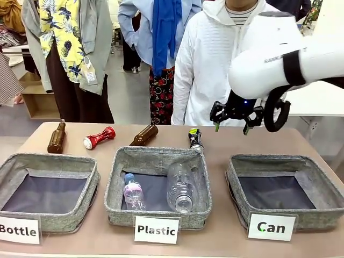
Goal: Sort the can waste into the basket.
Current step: Pick up the can waste from the table and place it in the right Fabric basket.
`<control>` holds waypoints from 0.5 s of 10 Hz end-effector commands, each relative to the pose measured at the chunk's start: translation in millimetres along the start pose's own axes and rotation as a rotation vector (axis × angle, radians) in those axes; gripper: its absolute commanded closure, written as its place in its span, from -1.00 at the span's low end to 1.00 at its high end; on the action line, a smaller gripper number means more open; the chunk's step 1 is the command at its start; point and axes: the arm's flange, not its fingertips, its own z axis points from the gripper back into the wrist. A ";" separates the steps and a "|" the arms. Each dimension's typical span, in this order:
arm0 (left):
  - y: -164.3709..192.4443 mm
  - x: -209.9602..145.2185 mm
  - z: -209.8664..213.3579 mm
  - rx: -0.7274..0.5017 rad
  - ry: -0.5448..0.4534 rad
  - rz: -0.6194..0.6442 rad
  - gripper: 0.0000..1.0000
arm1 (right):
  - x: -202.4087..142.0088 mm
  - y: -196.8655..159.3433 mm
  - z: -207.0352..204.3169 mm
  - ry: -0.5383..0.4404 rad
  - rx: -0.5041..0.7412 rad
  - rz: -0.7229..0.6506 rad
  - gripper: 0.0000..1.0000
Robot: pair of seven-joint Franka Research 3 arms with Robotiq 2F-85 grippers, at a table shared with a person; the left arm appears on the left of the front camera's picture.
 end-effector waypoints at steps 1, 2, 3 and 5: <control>-0.4 -1.0 0.0 -0.014 -0.002 -0.022 -1.00 | 43.0 43.9 -18.6 0.024 -0.077 0.014 -1.00; -0.4 -1.0 0.0 -0.014 -0.002 -0.022 -1.00 | 56.9 50.8 -29.2 0.004 -0.068 0.013 -1.00; -0.4 -1.0 0.0 -0.014 -0.002 -0.022 -1.00 | 63.2 59.8 -43.9 0.017 -0.040 0.058 -1.00; -0.4 -1.0 0.0 -0.014 -0.002 -0.022 -1.00 | 67.6 77.7 -77.0 0.030 -0.030 0.088 -1.00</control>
